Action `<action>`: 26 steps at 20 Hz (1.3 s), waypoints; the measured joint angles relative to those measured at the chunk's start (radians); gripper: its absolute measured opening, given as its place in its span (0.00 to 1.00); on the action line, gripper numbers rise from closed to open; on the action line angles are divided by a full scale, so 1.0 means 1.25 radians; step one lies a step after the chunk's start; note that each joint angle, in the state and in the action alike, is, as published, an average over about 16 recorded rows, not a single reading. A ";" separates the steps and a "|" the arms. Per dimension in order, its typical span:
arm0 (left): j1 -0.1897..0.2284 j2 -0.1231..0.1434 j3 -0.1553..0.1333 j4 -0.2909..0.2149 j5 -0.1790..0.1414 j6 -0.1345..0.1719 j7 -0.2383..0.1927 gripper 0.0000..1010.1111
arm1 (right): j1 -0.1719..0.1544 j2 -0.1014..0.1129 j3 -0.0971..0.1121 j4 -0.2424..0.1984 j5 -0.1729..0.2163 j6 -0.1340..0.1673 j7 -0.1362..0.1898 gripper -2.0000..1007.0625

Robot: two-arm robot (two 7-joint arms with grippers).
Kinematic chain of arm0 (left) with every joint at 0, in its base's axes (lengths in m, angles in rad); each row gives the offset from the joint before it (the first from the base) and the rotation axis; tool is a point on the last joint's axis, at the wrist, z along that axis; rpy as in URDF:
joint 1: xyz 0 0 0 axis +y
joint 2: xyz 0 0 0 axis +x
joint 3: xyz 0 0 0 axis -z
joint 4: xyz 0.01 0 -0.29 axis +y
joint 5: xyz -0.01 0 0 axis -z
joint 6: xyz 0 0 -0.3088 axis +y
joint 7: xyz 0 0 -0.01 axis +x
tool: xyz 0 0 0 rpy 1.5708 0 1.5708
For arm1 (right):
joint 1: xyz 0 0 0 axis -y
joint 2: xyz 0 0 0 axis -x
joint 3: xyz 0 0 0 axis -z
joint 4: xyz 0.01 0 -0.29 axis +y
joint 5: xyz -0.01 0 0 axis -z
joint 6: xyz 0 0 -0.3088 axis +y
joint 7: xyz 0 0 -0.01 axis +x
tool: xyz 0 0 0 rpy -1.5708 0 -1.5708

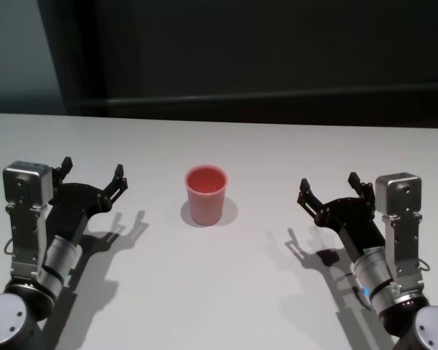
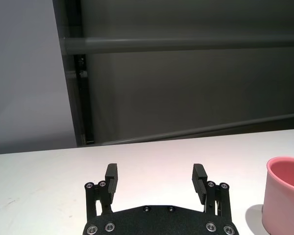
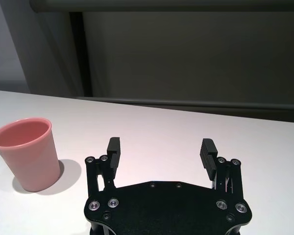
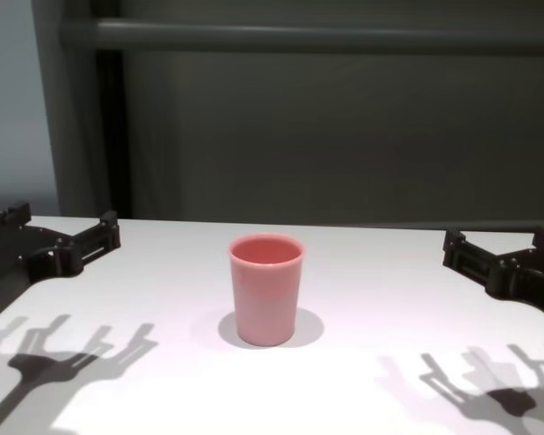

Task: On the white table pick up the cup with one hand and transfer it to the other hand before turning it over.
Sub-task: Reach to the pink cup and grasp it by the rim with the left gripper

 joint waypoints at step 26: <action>0.000 0.000 0.000 0.000 0.000 0.000 0.000 0.99 | 0.000 0.000 0.000 0.000 0.000 0.000 0.000 0.99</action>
